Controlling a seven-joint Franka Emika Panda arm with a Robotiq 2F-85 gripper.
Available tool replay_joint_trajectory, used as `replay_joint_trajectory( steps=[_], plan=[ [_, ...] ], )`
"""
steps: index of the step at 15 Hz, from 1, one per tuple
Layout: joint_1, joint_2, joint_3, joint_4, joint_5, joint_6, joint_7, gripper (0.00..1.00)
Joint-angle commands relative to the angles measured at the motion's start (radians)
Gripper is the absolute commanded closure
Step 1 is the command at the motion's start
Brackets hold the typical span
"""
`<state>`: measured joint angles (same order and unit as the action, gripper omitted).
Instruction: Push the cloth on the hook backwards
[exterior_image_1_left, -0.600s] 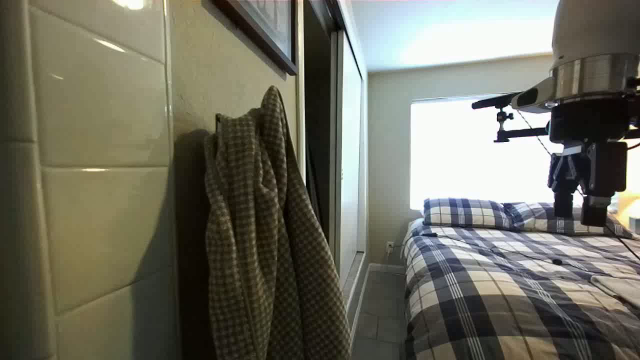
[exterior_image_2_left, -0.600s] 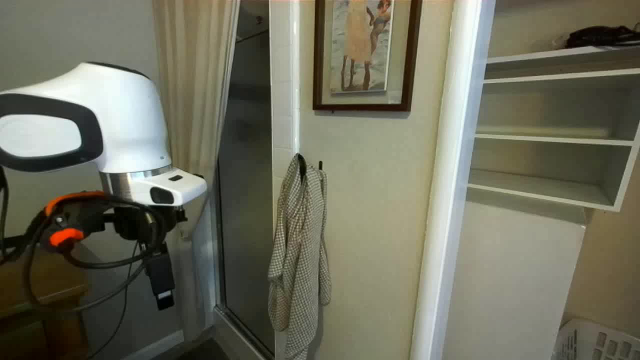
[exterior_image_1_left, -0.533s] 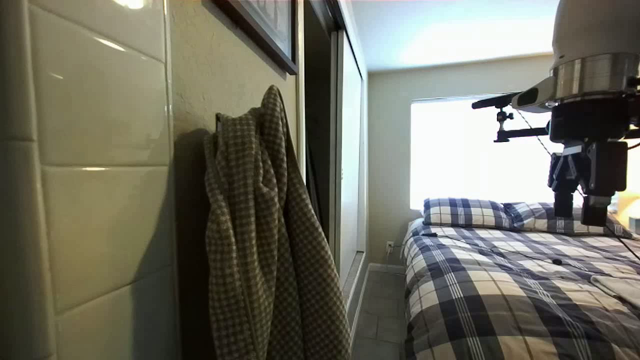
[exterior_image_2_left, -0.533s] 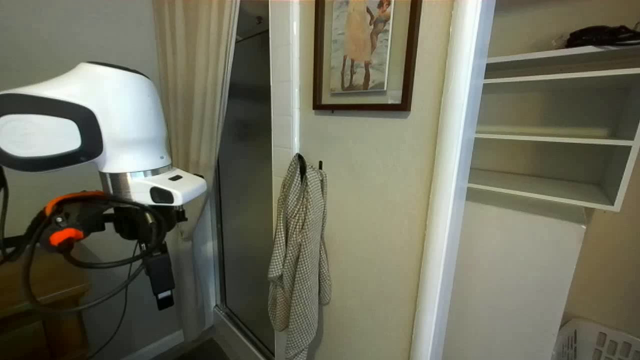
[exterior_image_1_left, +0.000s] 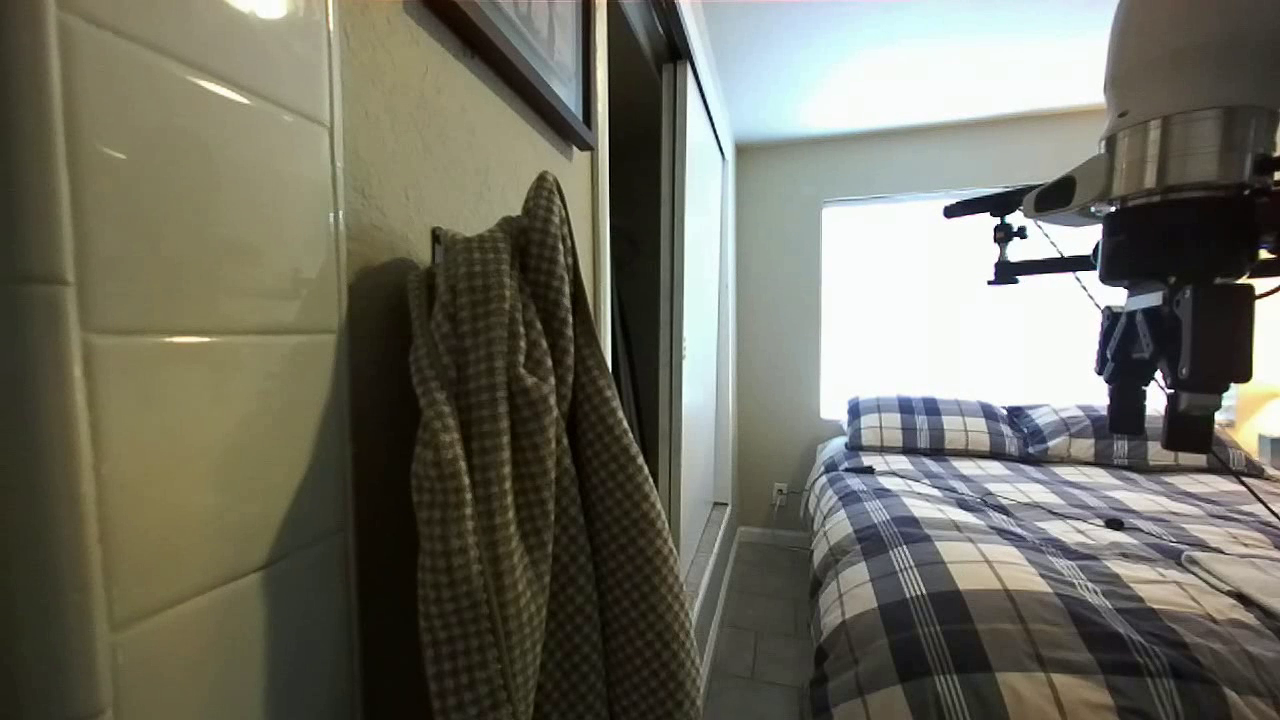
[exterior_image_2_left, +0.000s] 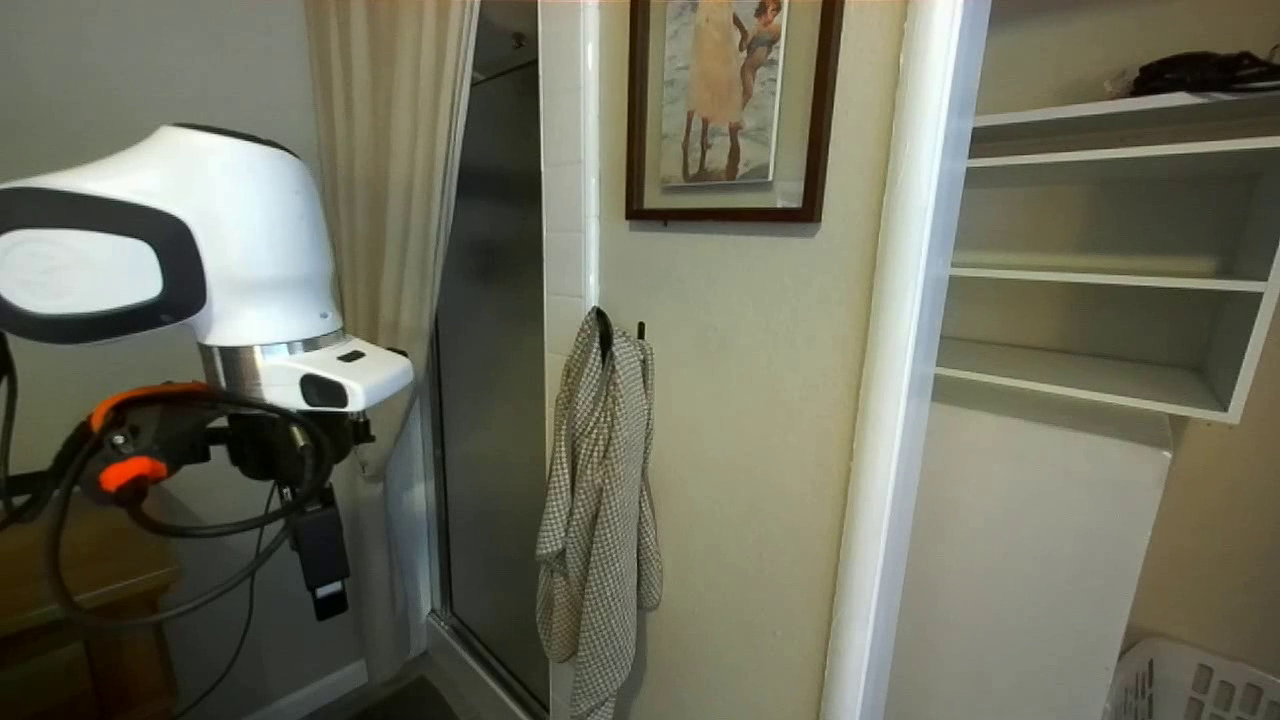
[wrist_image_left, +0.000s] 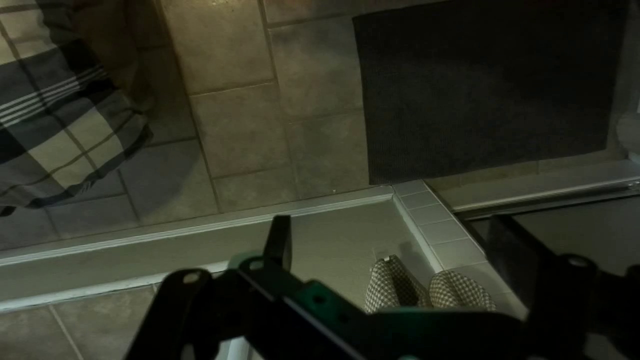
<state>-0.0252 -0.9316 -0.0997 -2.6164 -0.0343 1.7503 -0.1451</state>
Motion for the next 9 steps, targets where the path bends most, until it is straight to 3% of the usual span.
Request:
replay_joint_trajectory(
  steps=[1,5,9],
  plan=[
    [0.001,0.001,0.0,0.002,0.0,-0.002,0.001,0.0],
    [0.001,0.001,0.0,0.002,0.0,-0.002,0.001,0.0],
    [0.03,0.093,-0.004,0.115,0.092,0.121,0.029,0.0]
  ],
)
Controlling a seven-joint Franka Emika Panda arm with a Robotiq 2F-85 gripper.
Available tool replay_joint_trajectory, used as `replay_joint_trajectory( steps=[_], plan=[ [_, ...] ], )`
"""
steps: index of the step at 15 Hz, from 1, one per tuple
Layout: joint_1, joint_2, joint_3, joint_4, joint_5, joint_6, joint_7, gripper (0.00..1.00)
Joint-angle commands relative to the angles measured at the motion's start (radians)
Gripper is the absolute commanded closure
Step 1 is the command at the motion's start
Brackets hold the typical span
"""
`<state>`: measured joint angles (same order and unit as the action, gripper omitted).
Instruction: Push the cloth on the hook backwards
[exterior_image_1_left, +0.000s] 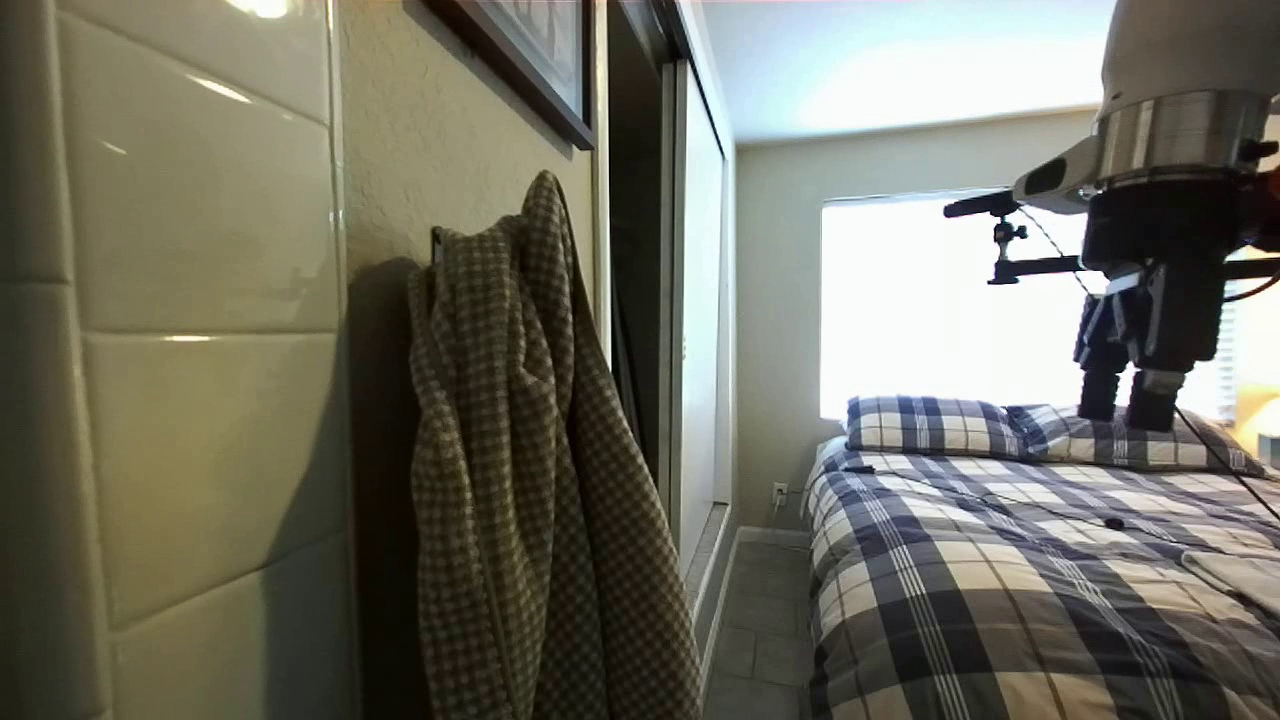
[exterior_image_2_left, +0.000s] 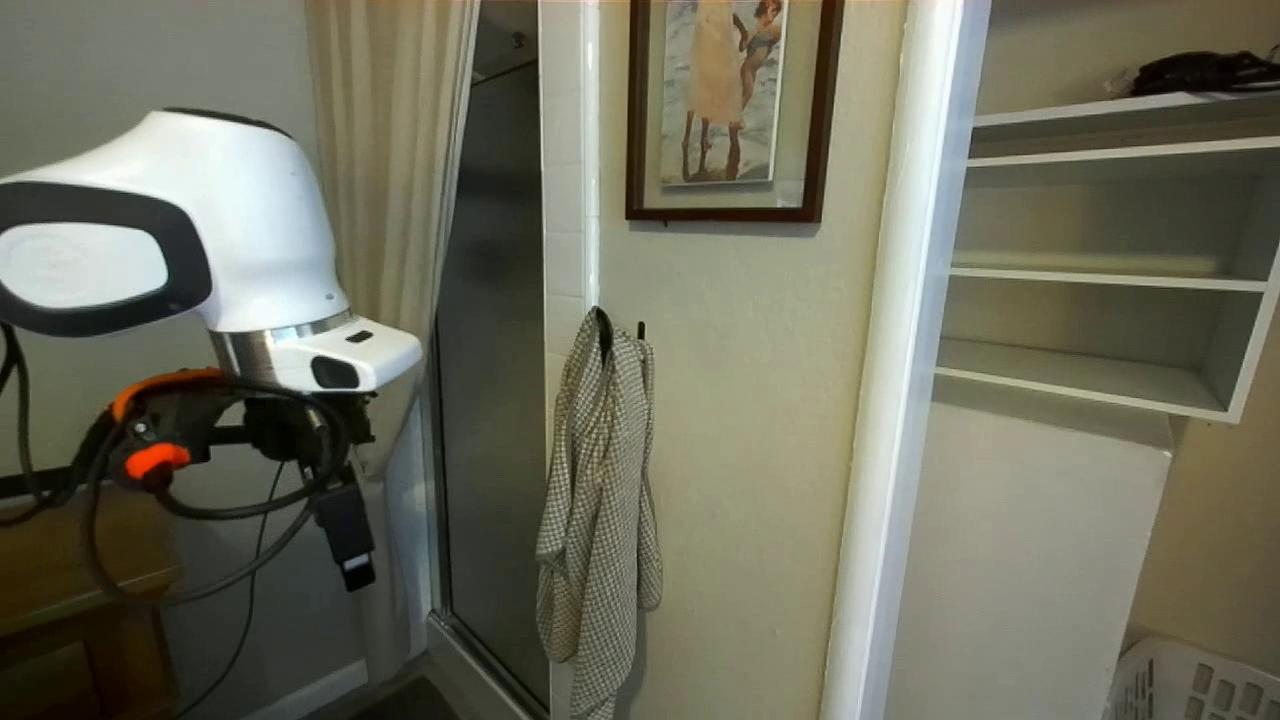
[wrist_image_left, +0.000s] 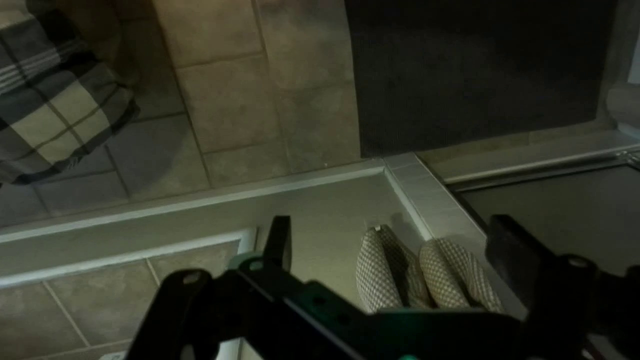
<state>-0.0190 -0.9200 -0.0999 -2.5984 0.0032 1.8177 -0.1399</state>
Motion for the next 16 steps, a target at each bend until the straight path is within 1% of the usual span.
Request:
replay_joint_trajectory(
  steps=[1,3,7,10,13,16],
  plan=[
    [0.027,0.104,-0.001,0.127,0.067,0.076,0.029,0.0],
    [0.03,0.165,0.008,0.212,0.098,0.086,0.061,0.0],
    [0.037,0.279,0.033,0.348,0.209,0.095,0.17,0.0],
    [0.03,0.343,0.074,0.408,0.268,0.171,0.262,0.0],
    [0.047,0.409,0.104,0.467,0.32,0.21,0.322,0.0],
    [0.059,0.461,0.145,0.51,0.344,0.273,0.368,0.0]
  ],
)
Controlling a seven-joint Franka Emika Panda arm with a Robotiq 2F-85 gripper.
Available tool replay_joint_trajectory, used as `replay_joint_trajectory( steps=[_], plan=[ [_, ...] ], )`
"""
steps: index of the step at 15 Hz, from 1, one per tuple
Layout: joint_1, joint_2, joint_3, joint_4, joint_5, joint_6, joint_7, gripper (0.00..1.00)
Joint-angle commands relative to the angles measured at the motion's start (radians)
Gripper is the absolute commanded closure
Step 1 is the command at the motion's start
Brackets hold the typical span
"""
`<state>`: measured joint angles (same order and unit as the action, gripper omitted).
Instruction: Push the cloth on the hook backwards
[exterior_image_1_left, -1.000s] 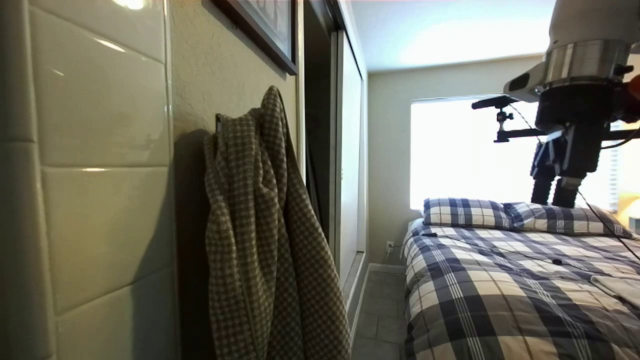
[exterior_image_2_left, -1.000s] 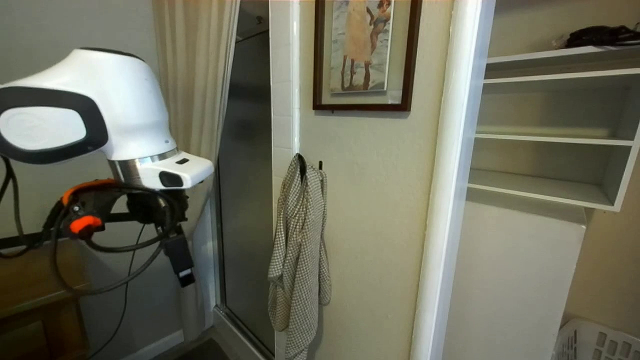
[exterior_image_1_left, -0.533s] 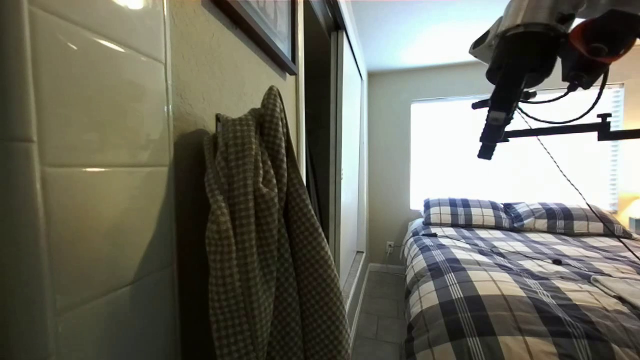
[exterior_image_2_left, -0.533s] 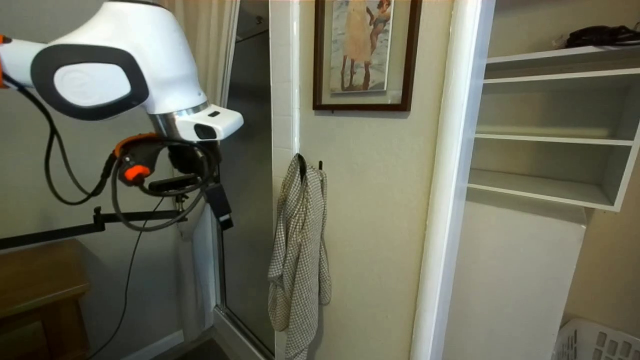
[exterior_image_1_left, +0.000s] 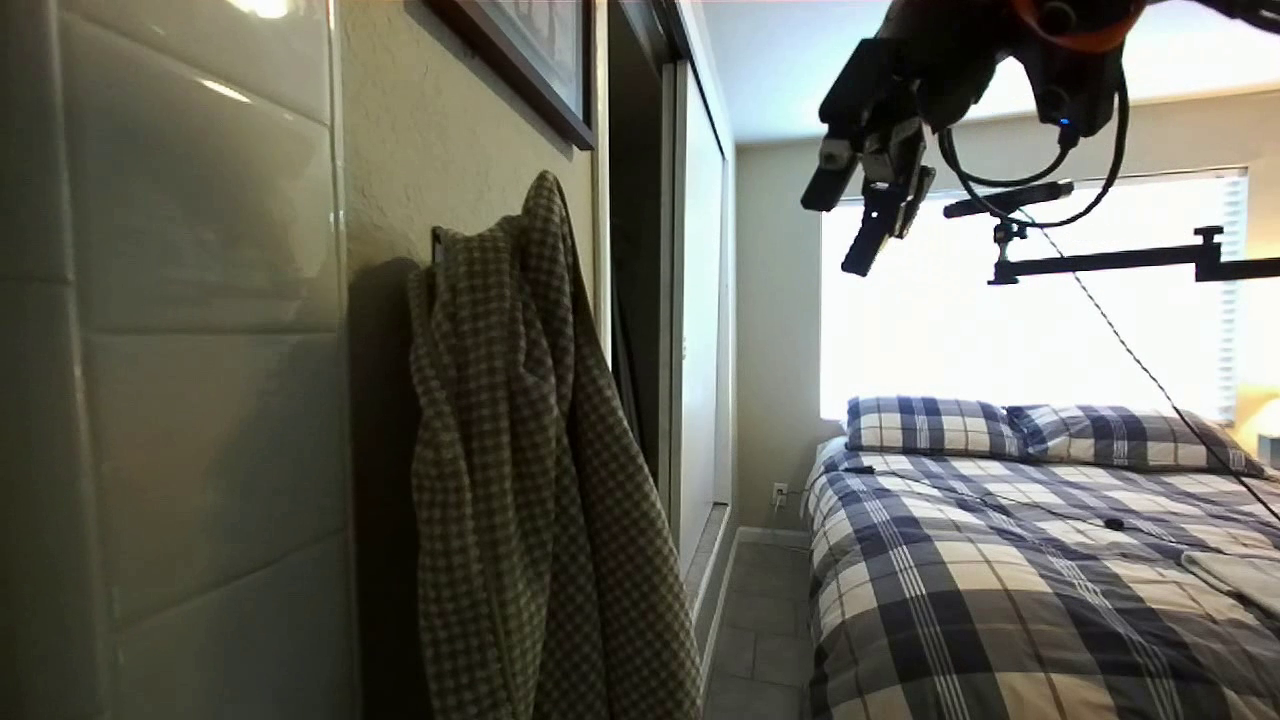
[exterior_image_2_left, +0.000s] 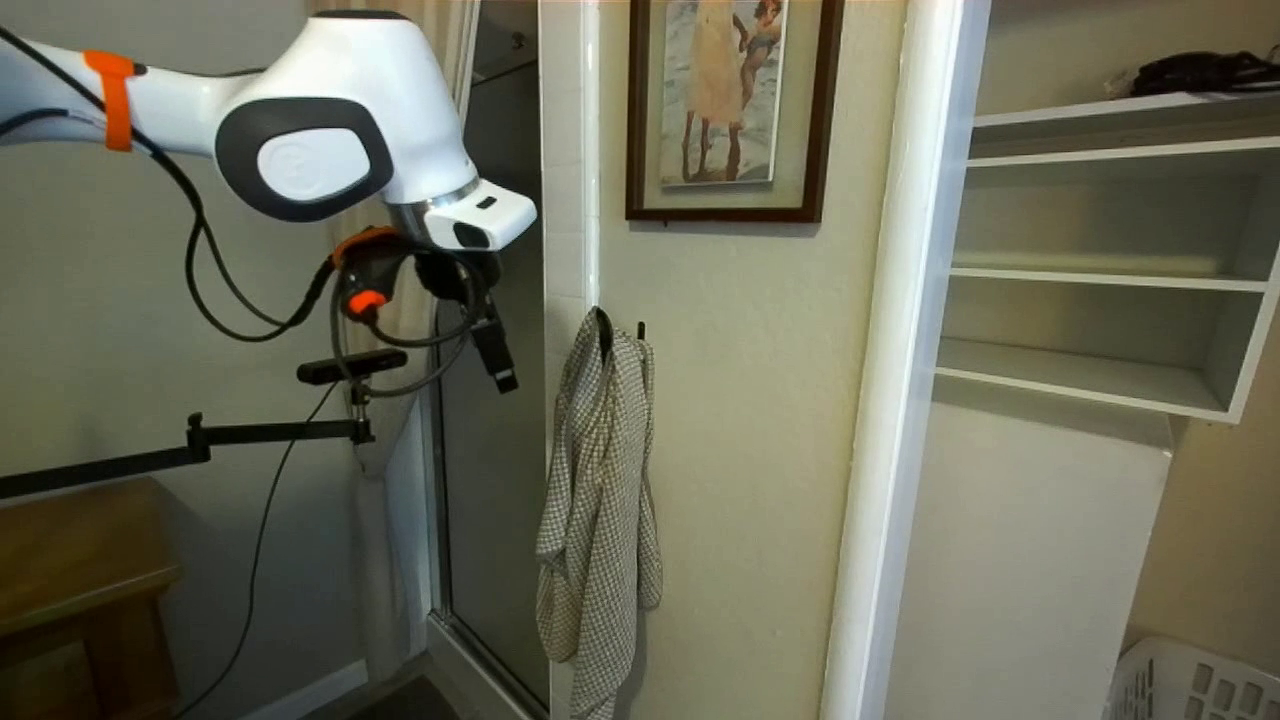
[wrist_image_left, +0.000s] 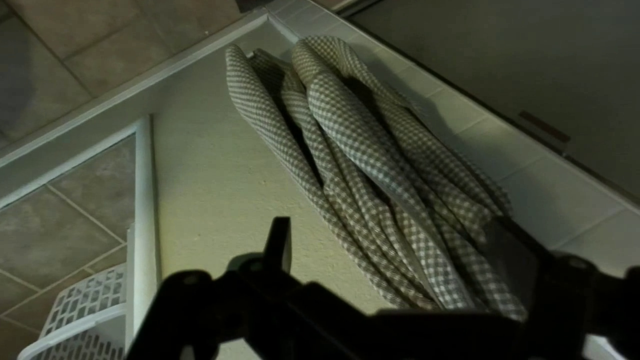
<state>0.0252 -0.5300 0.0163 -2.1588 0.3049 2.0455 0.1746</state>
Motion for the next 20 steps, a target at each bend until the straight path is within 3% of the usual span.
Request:
replay_joint_trajectory(
  steps=[1,6,7,16,20],
  plan=[
    [0.018,0.082,0.045,0.078,0.036,0.075,0.062,0.0],
    [0.078,0.111,0.091,0.068,0.029,0.285,-0.024,0.0],
    [0.062,0.091,0.085,0.057,0.005,0.228,0.015,0.0],
    [0.081,0.101,0.09,0.057,0.006,0.268,-0.002,0.0],
    [0.099,0.16,0.1,0.068,-0.034,0.356,-0.112,0.0]
  ],
)
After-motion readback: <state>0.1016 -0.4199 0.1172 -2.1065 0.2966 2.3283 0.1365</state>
